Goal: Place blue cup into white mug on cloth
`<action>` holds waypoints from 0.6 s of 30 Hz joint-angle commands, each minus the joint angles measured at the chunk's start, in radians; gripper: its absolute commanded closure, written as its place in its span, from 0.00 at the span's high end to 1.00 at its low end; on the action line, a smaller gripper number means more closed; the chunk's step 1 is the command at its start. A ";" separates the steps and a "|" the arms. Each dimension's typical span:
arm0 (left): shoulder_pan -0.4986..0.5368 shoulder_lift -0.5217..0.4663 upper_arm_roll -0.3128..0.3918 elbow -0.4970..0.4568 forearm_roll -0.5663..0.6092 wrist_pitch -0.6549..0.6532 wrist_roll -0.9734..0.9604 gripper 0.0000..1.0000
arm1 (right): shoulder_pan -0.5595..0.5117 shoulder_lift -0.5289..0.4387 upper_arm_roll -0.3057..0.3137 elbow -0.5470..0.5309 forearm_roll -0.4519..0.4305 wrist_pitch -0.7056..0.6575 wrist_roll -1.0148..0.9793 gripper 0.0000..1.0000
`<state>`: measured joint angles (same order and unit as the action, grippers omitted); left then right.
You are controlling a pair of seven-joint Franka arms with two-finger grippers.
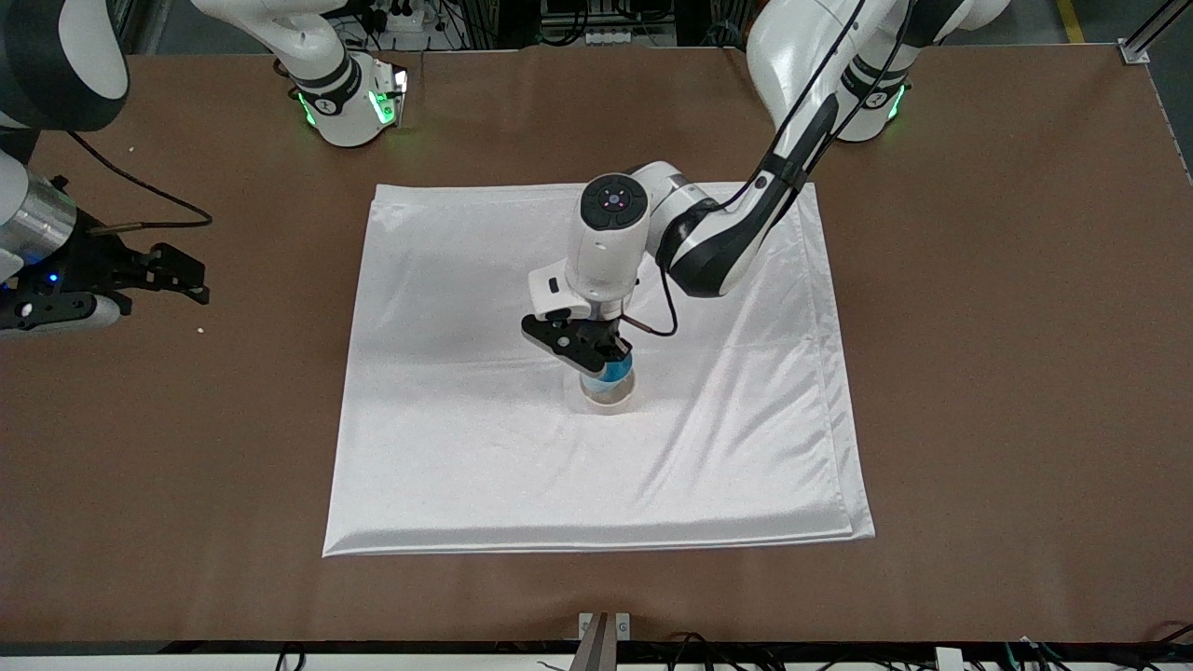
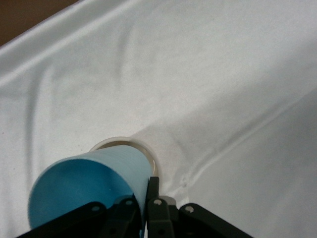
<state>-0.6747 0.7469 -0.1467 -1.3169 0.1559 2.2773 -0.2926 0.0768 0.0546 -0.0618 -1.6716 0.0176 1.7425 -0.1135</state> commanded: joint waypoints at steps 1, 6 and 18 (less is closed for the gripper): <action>-0.011 0.045 0.012 0.039 0.025 0.030 0.035 0.00 | -0.034 -0.049 0.010 -0.046 0.010 0.015 -0.017 1.00; -0.011 0.054 0.012 0.038 0.027 0.034 0.049 0.00 | -0.043 -0.047 0.010 -0.043 0.004 0.017 -0.017 1.00; -0.011 0.072 0.012 0.036 0.027 0.036 0.049 0.13 | -0.048 -0.038 0.005 -0.011 -0.018 0.014 0.000 1.00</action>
<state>-0.6755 0.8024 -0.1449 -1.3128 0.1592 2.3115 -0.2526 0.0449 0.0407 -0.0635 -1.6754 0.0127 1.7494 -0.1165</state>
